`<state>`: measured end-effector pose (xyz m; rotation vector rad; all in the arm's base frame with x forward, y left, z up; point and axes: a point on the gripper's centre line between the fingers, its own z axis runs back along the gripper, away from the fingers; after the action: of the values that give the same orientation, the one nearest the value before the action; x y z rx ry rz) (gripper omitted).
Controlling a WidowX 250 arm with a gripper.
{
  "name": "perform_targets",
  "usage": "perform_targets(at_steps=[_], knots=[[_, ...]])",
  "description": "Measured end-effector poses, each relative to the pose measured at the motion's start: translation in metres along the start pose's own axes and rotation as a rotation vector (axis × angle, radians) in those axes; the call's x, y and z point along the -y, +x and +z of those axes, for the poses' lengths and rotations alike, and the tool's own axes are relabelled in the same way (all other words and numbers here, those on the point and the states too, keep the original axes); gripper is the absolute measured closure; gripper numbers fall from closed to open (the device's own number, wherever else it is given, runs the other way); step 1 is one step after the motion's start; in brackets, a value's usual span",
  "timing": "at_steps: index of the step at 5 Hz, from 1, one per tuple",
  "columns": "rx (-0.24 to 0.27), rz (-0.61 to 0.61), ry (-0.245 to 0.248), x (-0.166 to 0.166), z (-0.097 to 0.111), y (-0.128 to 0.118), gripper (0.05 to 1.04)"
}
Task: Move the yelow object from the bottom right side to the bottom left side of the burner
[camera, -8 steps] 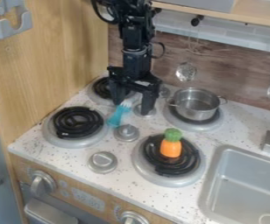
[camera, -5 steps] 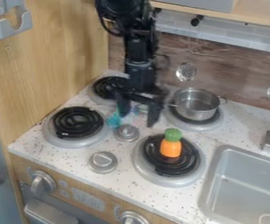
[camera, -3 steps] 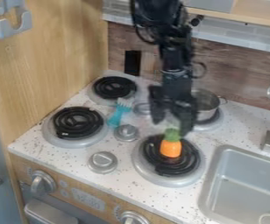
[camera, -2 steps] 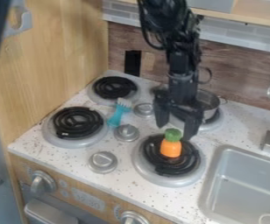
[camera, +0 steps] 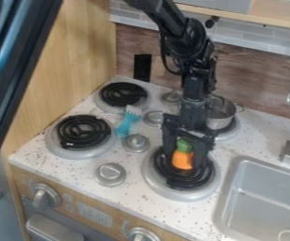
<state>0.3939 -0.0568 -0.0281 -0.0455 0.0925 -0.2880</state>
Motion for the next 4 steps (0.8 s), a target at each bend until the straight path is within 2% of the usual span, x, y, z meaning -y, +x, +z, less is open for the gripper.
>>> perform_targets(at_steps=[1, 2, 3, 4], knots=[[0.007, -0.006, -0.004, 0.001, 0.0, 0.001, 0.414], [0.027, -0.02, -0.002, 0.001, 0.001, -0.001, 0.436], [0.083, -0.017, 0.009, -0.003, 0.022, -0.007, 0.437], [0.156, 0.054, 0.046, -0.027, 0.047, -0.017, 0.437]])
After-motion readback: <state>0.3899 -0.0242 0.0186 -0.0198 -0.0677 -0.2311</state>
